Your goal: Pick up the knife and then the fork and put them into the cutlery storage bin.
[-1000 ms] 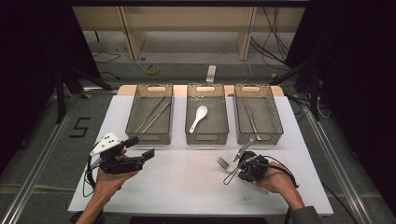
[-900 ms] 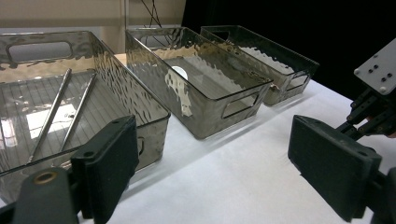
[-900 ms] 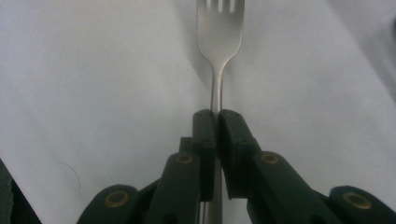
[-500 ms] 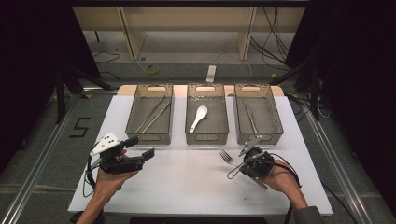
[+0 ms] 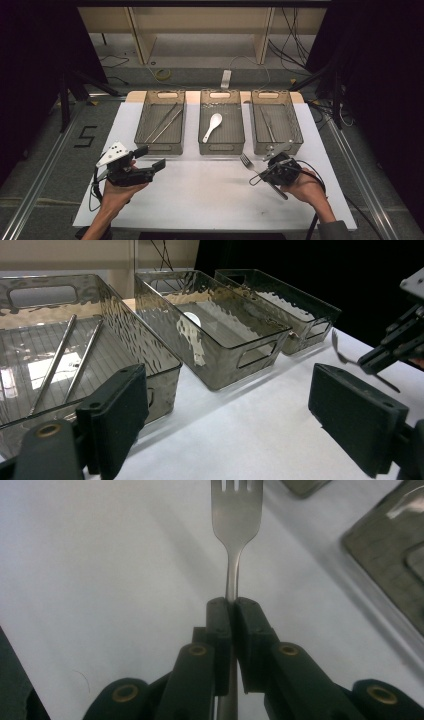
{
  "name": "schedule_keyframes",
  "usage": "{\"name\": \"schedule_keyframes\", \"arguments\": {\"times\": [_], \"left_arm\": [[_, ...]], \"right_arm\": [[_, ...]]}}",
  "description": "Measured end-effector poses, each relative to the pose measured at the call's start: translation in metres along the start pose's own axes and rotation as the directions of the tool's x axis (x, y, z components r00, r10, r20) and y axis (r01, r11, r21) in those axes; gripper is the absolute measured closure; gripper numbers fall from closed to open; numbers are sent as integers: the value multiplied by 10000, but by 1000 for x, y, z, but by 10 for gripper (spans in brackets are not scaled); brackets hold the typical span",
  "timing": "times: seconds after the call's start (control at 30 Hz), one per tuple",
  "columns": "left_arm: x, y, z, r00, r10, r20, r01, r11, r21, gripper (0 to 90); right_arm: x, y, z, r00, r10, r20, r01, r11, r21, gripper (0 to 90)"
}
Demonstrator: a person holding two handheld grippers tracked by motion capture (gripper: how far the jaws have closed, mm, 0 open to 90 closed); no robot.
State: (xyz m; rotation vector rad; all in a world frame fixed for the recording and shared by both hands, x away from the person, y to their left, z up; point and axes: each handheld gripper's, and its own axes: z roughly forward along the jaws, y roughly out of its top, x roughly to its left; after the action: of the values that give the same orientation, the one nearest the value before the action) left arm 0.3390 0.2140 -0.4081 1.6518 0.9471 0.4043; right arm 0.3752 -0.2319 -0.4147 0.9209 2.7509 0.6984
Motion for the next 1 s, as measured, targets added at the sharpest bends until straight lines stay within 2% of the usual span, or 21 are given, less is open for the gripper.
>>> {"name": "schedule_keyframes", "arguments": {"times": [0.13,0.27,0.5,1.0], "left_arm": [[0,0,0,9999,-95,52,95,9999,-64,156],[0,0,1,9998,-145,104,146,9998,-141,155],[-2,0,2,9999,-103,124,105,9997,-201,155],[-2,1,1,9999,-56,135,60,9995,-300,155]], "right_arm": [[-11,-2,-17,9993,319,172,-310,9983,-503,857],[-25,-2,-31,9969,707,357,-666,9921,-1059,857],[-41,0,-40,9925,1129,467,-1049,9834,-1479,857],[-65,32,-53,9883,1259,865,-1057,9724,-2081,857]]}}
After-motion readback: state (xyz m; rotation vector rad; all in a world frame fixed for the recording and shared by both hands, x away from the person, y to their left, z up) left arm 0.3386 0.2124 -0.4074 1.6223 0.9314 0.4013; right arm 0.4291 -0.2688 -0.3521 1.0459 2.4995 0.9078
